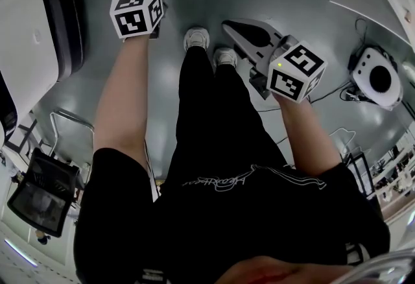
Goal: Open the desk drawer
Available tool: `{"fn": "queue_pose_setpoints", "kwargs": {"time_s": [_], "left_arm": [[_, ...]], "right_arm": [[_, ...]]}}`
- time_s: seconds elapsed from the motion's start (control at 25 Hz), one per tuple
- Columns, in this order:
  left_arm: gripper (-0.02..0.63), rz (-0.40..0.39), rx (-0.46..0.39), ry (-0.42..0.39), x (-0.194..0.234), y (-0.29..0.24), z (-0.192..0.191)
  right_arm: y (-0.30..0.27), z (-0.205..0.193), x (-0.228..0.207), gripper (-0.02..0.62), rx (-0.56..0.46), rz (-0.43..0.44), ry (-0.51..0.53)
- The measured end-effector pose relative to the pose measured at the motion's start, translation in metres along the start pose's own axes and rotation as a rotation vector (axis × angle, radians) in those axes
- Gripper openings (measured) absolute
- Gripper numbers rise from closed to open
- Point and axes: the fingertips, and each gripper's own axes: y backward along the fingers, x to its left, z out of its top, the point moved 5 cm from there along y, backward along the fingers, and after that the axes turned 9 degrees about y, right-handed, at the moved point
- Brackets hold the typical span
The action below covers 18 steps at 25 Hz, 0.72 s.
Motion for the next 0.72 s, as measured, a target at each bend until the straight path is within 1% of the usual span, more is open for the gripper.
{"fn": "queue_pose_setpoints", "kwargs": {"time_s": [0.24,0.44,0.72], "left_arm": [[0.083,0.005,-0.004,-0.007,0.000,0.009,-0.011],[0.083,0.012,-0.012,0.008,0.000,0.016,-0.018],[0.081,0.015,0.001,0.008,0.001,0.028,-0.030]], "right_arm": [[0.003,-0.008,0.003,0.005,0.030,0.022,0.035],[0.003,-0.012,0.007,0.005,0.045,0.037,0.055],[-0.002,-0.018,0.013,0.005,0.025,0.042,0.046]]}}
